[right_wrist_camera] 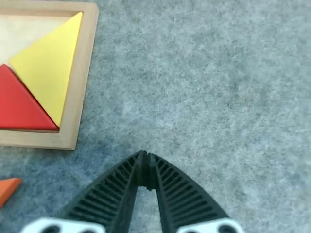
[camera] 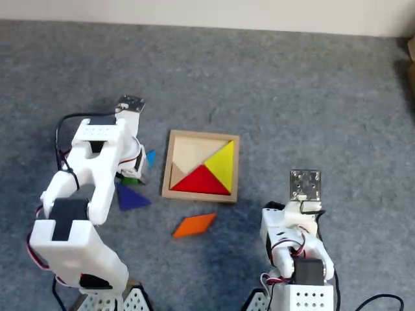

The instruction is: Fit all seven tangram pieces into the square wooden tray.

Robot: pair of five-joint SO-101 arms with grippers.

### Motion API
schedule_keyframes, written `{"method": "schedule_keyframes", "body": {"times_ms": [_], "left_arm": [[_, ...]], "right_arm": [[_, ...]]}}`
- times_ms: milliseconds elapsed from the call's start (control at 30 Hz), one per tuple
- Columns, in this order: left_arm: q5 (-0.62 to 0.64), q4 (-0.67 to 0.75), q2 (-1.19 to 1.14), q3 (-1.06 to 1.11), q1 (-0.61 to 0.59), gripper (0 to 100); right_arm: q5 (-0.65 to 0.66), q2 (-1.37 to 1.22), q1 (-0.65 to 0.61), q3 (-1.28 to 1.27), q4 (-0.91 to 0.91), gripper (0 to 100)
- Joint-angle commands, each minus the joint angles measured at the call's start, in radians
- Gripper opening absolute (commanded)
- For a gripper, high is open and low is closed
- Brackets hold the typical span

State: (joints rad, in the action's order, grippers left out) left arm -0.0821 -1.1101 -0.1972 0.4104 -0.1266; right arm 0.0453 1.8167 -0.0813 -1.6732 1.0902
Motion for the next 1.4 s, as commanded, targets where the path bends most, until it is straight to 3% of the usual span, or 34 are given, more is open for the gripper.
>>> {"method": "schedule_keyframes", "body": {"times_ms": [0, 200, 267, 867, 1133, 1367], "left_arm": [[-0.003, 0.006, 0.016, -0.031, -0.013, 13], [-0.003, -0.028, 0.018, -0.051, -0.015, 30], [-0.003, -0.046, 0.016, -0.065, -0.018, 31], [-0.003, -0.051, -0.053, -0.099, -0.012, 31], [-0.078, -0.212, -0.245, -0.305, -0.002, 15], [-0.077, -0.249, -0.176, -0.314, 0.005, 13]], "right_arm": [[-0.009, 0.005, 0.012, -0.104, -0.033, 0.5], [-0.009, 0.005, 0.012, -0.104, -0.033, 0.5], [-0.009, 0.005, 0.012, -0.104, -0.033, 0.5], [-0.009, 0.005, 0.013, -0.104, -0.033, 0.5], [-0.009, 0.005, 0.013, -0.104, -0.033, 0.5], [-0.009, 0.005, 0.013, -0.104, -0.033, 0.5]]}}
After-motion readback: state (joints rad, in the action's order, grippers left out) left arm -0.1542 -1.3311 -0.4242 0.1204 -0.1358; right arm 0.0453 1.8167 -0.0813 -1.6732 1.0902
